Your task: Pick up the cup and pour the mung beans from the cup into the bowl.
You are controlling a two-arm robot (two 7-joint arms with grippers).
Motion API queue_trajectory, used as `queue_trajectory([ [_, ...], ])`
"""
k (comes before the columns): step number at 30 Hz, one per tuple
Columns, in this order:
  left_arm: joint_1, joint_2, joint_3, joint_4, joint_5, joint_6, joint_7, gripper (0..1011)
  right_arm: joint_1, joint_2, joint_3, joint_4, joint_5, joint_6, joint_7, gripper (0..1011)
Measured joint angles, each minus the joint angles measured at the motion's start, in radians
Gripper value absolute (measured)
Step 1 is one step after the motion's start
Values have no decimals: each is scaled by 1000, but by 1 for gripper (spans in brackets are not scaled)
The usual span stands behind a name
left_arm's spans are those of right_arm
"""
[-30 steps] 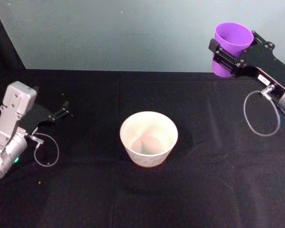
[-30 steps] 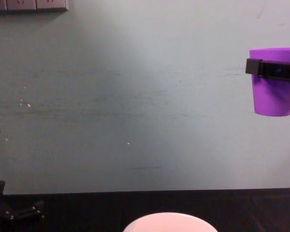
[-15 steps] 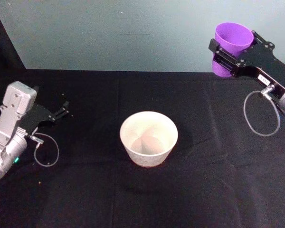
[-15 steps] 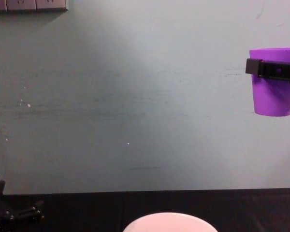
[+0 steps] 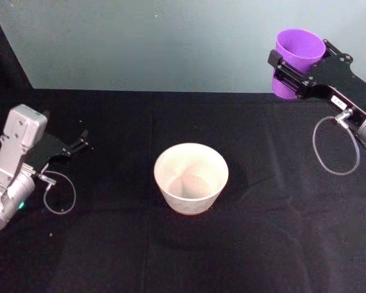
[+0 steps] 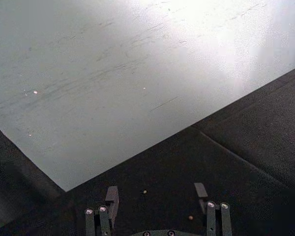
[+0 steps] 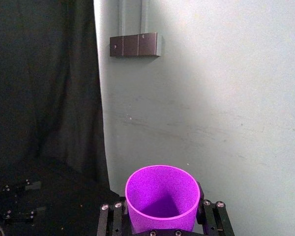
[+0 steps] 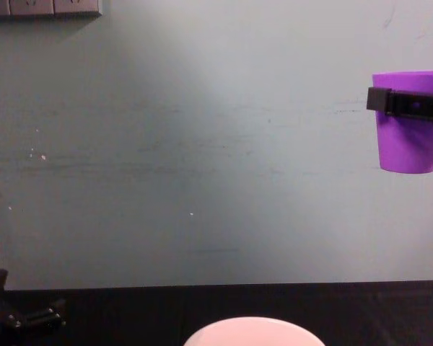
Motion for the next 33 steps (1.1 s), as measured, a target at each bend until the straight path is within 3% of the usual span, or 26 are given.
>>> queue_trajectory([
  [15, 0, 0, 0, 0, 0, 0, 0, 1000, 1, 0, -1, 1, 0, 0, 0, 743],
  [22, 0, 0, 0, 0, 0, 0, 0, 1000, 61, -7, -59, 56, -14, -14, 19, 743],
  [25, 0, 0, 0, 0, 0, 0, 0, 1000, 98, -17, -95, 99, -41, -22, 23, 743],
  [29, 0, 0, 0, 0, 0, 0, 0, 1000, 140, -21, -148, 150, -111, -39, 28, 743],
  [33, 0, 0, 0, 0, 0, 0, 0, 1000, 185, -4, -218, 189, -247, -69, 36, 743],
])
